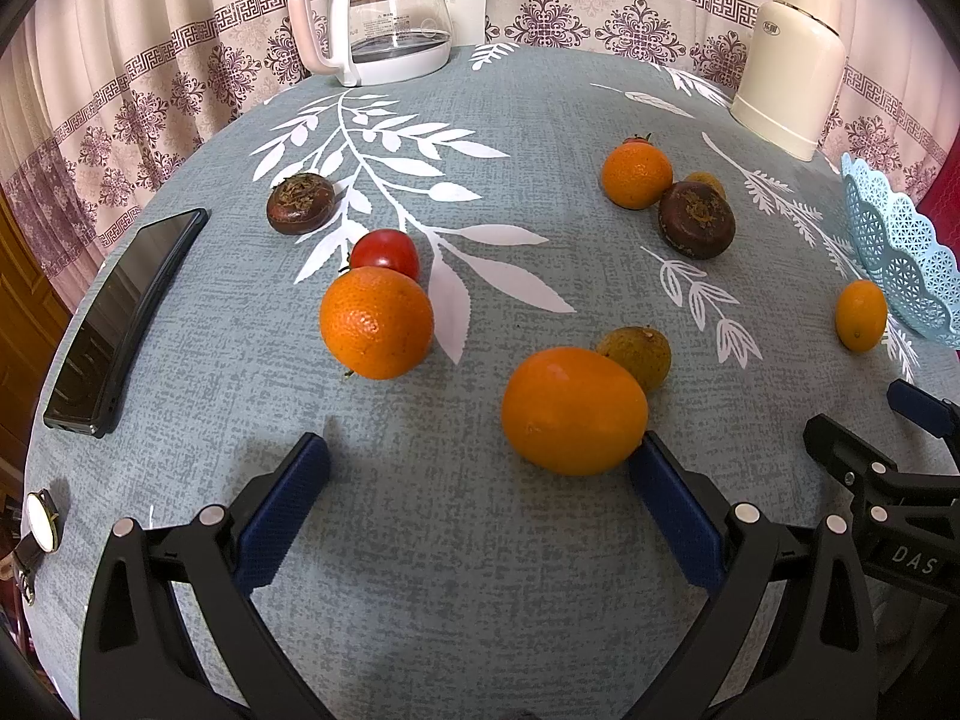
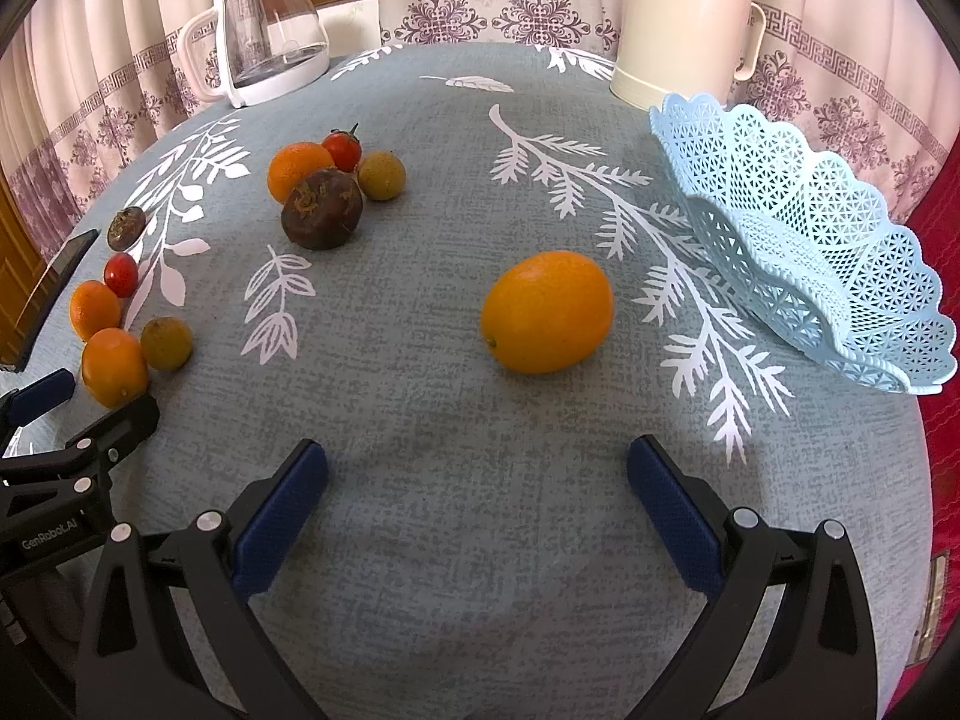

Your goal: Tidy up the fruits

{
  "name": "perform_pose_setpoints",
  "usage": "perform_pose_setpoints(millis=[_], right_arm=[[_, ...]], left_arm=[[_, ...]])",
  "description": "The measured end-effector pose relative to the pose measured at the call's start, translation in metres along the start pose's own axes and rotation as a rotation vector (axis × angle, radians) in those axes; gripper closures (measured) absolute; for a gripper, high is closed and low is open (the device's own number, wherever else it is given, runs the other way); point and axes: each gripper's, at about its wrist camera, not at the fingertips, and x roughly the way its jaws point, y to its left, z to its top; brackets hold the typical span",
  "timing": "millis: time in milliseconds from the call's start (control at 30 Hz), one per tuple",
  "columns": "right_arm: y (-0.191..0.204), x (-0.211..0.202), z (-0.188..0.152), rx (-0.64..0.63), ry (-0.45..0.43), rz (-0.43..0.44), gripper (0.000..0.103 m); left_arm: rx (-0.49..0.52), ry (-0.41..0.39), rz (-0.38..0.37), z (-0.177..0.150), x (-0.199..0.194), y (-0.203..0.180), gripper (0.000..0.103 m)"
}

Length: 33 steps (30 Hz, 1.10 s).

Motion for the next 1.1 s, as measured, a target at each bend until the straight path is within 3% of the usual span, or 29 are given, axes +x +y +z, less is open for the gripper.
perform_pose_setpoints(millis=[467,633,833,1100], right_arm=[[-0.008,-0.004,-0.001,0.043,-0.032,0.058,0.005],[-0.023,-0.017,-0.003,0.112,-0.093,0.142,0.005],[-0.029,-0.036,-0.008,0.141,-0.177,0.183,0.005],[-0.039,-0.039,-0.012,0.193,-0.207,0.218,0.005]], left_arm=[[0.004,-0.020,-0.038,-0.003,-0.007,0.004,0.002],[0.031,-0.069,-0.068,-0.001,-0.016,0.002,0.002],[0.037,-0.149,-0.128,-0.001,-0.032,0.010,0.002],[-0.038,-0.183,-0.187,-0.001,-0.038,0.043,0.002]])
